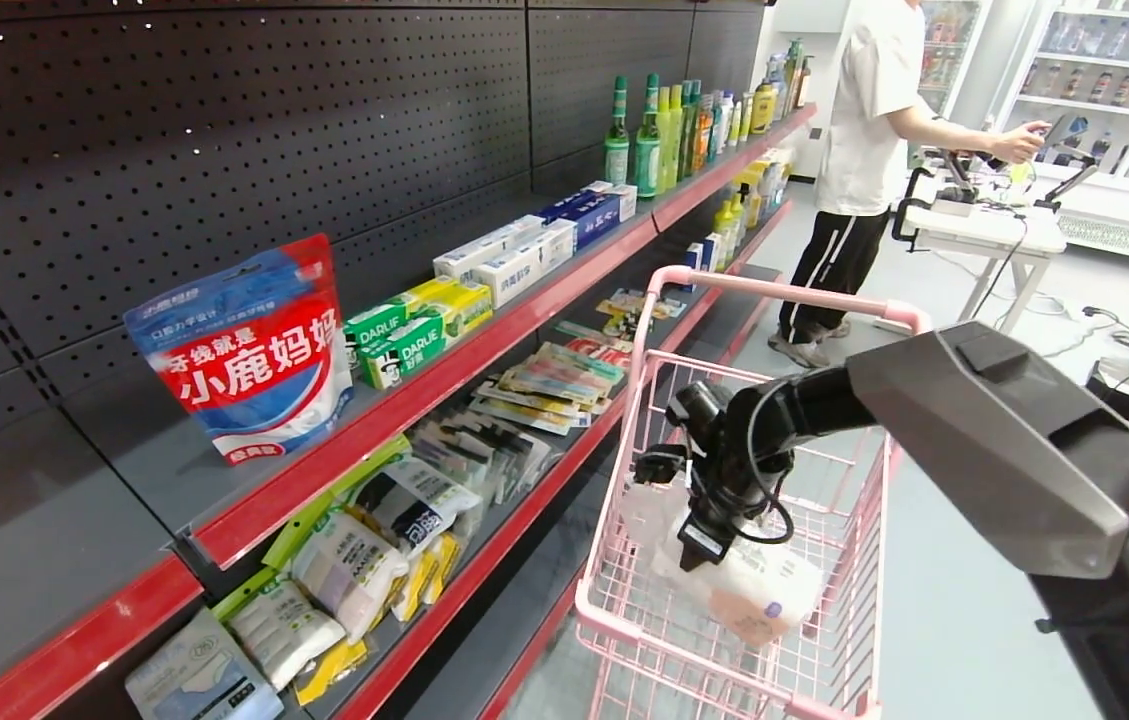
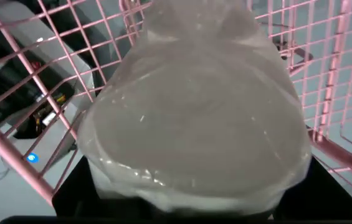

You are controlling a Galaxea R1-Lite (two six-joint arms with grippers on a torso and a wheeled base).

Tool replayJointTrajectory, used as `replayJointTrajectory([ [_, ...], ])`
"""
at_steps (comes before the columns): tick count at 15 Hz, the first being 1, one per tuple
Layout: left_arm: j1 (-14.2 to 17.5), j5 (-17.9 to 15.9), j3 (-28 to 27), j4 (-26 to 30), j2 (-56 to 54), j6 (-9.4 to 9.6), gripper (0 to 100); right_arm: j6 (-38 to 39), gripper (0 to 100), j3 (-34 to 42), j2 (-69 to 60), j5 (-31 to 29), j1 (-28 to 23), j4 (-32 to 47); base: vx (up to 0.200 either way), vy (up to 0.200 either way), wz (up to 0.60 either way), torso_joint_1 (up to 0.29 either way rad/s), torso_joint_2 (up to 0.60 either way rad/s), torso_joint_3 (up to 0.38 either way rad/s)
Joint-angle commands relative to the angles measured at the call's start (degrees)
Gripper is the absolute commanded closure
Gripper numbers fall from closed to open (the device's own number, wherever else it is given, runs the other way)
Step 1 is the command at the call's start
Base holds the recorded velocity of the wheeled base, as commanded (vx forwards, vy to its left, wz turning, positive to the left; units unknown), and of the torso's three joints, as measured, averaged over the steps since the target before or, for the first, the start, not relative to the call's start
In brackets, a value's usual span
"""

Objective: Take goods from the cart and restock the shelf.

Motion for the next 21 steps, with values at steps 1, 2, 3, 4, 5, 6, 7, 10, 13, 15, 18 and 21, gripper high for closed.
replayJointTrajectory([
  [1,-0.02,0.03,-0.06,-0.06,0.07,0.02,0,1.16,100,0.04,-6.41,-0.12,-2.73,0.35,0.0,0.0,0.0,0.0,0.0,0.0],
  [2,-0.02,-0.05,0.02,-0.06,0.07,0.11,0,3.09,100,-0.23,-10.01,-0.65,-4.67,0.97,0.0,0.0,0.0,0.0,0.0,0.0],
  [3,-0.02,-0.05,0.02,0.03,0.07,0.11,0,4.15,100,-0.23,-12.65,-1.97,-5.55,3.43,0.0,0.0,0.0,0.0,0.0,0.0],
  [4,-0.02,-0.05,-0.06,0.03,0.07,0.11,0,5.38,100,-0.14,-15.46,-3.37,-5.99,6.42,0.0,0.0,0.0,0.0,0.0,0.0],
  [5,-0.02,-0.05,-0.06,0.03,0.07,0.11,0,5.38,100,-0.14,-15.46,-3.37,-5.99,6.42,0.0,0.0,0.0,0.0,0.0,0.0],
  [6,-0.02,-0.05,0.02,0.03,0.07,0.02,0,9.86,100,-0.05,-21.0,-4.25,-6.07,9.41,0.0,0.0,0.0,0.0,0.0,0.0],
  [7,-0.02,-0.05,0.02,0.03,0.07,-0.07,0,12.76,100,-0.84,-25.48,-4.69,-6.25,9.5,0.0,0.0,0.0,0.0,0.0,0.0],
  [10,-0.02,-0.05,-0.06,-0.06,0.07,0.02,0,12.93,100,-0.67,-38.14,-4.87,-7.04,10.37,0.0,0.0,0.0,0.0,0.0,0.0],
  [13,-0.02,-0.05,0.02,0.03,0.07,0.02,0,12.85,100,-0.58,-50.62,-6.19,-7.74,15.91,0.0,0.0,0.0,0.0,0.0,0.0],
  [15,-0.02,-0.05,0.02,-0.06,0.07,0.11,0,12.85,100,-0.49,-57.39,-8.73,-9.94,21.98,0.0,0.0,0.0,0.0,0.0,0.0],
  [18,-0.02,-0.05,0.02,-0.06,0.07,0.11,0,12.85,100,7.33,-71.8,-10.58,-11.87,26.46,0.0,0.0,0.0,0.0,0.0,0.0],
  [21,-0.02,-0.05,0.02,-0.06,0.07,0.11,0,12.76,100,15.86,-83.05,-14.89,-14.78,26.02,0.0,0.0,0.0,0.0,0.0,0.0],
])
